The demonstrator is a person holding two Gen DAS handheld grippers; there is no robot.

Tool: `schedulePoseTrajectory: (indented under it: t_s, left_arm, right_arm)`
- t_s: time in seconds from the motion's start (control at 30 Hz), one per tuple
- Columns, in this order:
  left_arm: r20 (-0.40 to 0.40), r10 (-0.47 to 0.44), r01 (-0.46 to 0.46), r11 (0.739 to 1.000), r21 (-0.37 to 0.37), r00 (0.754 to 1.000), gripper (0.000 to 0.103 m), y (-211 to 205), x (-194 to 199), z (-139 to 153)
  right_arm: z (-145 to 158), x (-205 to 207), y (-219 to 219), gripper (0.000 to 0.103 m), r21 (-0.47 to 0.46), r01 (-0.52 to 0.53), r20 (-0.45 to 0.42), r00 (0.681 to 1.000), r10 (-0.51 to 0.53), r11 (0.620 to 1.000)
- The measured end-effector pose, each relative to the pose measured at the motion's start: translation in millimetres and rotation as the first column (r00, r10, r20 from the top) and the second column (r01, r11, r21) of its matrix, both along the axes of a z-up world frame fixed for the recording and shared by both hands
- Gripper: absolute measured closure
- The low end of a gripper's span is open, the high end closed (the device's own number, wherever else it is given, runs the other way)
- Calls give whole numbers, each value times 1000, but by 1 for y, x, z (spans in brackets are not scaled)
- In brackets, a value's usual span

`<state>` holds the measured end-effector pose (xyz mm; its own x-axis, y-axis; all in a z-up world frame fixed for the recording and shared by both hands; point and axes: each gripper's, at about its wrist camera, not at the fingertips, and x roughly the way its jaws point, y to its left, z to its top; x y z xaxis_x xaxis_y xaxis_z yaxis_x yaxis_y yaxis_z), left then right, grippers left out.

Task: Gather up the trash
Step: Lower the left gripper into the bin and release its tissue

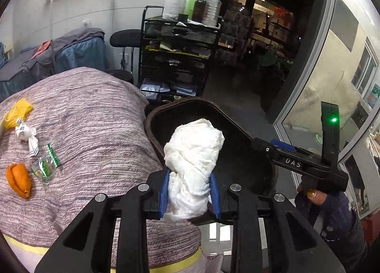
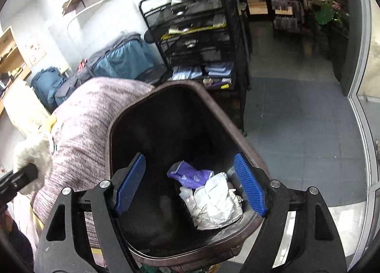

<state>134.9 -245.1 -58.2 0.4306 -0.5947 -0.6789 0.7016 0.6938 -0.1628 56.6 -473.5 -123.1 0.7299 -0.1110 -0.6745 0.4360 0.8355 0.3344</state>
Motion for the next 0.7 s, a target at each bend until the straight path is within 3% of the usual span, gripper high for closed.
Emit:
schedulePoseTrajectory:
  t_s: [0.7]
  left_arm:
    - [-44,-95,98,992,85,995,74,-76,10,-20]
  right_arm:
    - [17,-31,-34,26,-28,151,56,987,-149,988]
